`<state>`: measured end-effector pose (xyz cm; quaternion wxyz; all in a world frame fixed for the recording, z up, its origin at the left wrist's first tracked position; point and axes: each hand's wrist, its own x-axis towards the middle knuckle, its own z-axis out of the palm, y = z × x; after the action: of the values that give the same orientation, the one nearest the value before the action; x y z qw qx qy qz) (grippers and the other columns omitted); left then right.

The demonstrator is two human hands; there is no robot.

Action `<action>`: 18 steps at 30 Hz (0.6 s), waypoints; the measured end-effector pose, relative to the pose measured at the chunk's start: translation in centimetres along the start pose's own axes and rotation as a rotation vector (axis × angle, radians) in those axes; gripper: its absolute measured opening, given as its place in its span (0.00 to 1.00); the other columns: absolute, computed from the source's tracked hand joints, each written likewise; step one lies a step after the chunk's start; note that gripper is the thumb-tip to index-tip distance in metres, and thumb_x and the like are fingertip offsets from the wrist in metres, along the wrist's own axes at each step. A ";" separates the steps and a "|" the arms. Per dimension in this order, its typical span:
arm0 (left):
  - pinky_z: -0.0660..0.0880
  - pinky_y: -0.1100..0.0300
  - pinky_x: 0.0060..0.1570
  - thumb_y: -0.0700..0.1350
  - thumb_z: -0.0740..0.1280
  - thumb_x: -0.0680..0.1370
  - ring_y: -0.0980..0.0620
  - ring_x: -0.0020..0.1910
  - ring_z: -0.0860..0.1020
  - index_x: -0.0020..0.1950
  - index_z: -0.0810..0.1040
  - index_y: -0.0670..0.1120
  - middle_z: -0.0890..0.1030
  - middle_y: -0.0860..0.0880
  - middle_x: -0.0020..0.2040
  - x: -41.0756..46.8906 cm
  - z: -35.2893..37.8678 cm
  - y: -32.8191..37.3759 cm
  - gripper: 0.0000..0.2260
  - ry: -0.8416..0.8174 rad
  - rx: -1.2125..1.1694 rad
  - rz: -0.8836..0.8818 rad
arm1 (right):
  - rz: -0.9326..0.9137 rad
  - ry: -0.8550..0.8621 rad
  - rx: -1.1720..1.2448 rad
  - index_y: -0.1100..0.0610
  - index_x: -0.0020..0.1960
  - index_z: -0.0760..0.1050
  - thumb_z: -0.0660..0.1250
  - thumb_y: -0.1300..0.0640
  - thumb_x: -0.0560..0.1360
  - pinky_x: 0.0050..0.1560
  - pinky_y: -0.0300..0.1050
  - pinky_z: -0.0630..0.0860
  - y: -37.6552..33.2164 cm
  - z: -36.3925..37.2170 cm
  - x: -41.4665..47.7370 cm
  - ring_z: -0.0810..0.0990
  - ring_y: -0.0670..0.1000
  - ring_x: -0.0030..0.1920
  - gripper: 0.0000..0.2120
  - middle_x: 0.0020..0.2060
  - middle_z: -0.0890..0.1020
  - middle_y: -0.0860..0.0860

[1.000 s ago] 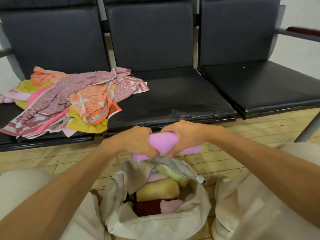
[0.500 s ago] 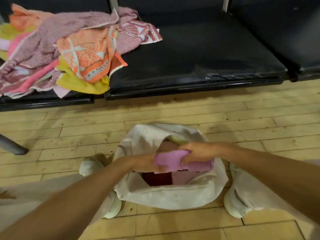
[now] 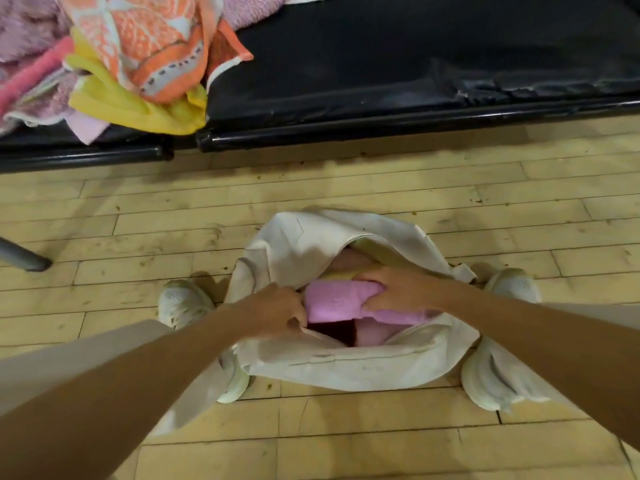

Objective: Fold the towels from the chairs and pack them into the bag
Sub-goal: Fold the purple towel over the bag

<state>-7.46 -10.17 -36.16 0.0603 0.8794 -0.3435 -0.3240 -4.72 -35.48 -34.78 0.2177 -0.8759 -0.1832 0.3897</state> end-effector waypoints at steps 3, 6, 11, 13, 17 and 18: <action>0.64 0.71 0.43 0.44 0.72 0.75 0.59 0.44 0.76 0.50 0.85 0.48 0.79 0.54 0.42 -2.0 -1.9 -0.3 0.06 -0.032 -0.195 0.037 | -0.087 0.053 -0.063 0.43 0.66 0.72 0.66 0.44 0.72 0.59 0.42 0.72 -2.7 1.6 1.1 0.78 0.51 0.58 0.23 0.57 0.81 0.45; 0.69 0.69 0.45 0.44 0.74 0.73 0.60 0.43 0.74 0.48 0.86 0.48 0.75 0.58 0.40 -3.4 -2.8 -0.6 0.05 0.015 -0.285 0.019 | -0.084 -0.056 -0.008 0.50 0.71 0.69 0.64 0.51 0.78 0.56 0.38 0.67 -5.3 4.0 1.9 0.75 0.54 0.64 0.22 0.64 0.77 0.50; 0.72 0.59 0.49 0.51 0.68 0.77 0.57 0.50 0.72 0.51 0.84 0.50 0.74 0.53 0.49 -5.4 -3.5 1.0 0.08 -0.080 -0.134 0.009 | -0.051 -0.287 0.050 0.51 0.72 0.69 0.57 0.56 0.81 0.58 0.43 0.71 -6.3 4.9 2.0 0.77 0.53 0.59 0.20 0.61 0.78 0.52; 0.74 0.55 0.52 0.51 0.64 0.79 0.57 0.54 0.73 0.55 0.80 0.51 0.74 0.55 0.53 -5.7 -3.9 2.0 0.08 -0.096 -0.045 -0.002 | 0.008 -0.217 0.020 0.50 0.68 0.73 0.57 0.63 0.77 0.45 0.45 0.76 -5.5 3.5 1.1 0.80 0.55 0.46 0.22 0.48 0.81 0.54; 0.74 0.51 0.55 0.49 0.62 0.81 0.54 0.56 0.72 0.56 0.78 0.50 0.75 0.53 0.54 -5.4 -6.4 3.4 0.08 -0.109 0.040 -0.016 | -0.003 -0.008 -0.148 0.53 0.57 0.81 0.62 0.65 0.73 0.55 0.49 0.77 -4.0 0.0 -1.0 0.79 0.53 0.53 0.17 0.52 0.82 0.50; 0.74 0.50 0.55 0.49 0.62 0.80 0.53 0.56 0.72 0.56 0.79 0.51 0.76 0.53 0.54 -5.5 -7.4 3.7 0.08 -0.095 0.034 -0.016 | 0.011 0.038 -0.153 0.53 0.57 0.81 0.63 0.63 0.74 0.56 0.47 0.77 -4.1 -1.0 -1.7 0.79 0.52 0.54 0.15 0.53 0.82 0.49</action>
<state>-8.04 -10.30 -26.30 0.0265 0.8666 -0.3443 -0.3602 -5.70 -33.16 -31.02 0.1514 -0.8982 -0.2037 0.3589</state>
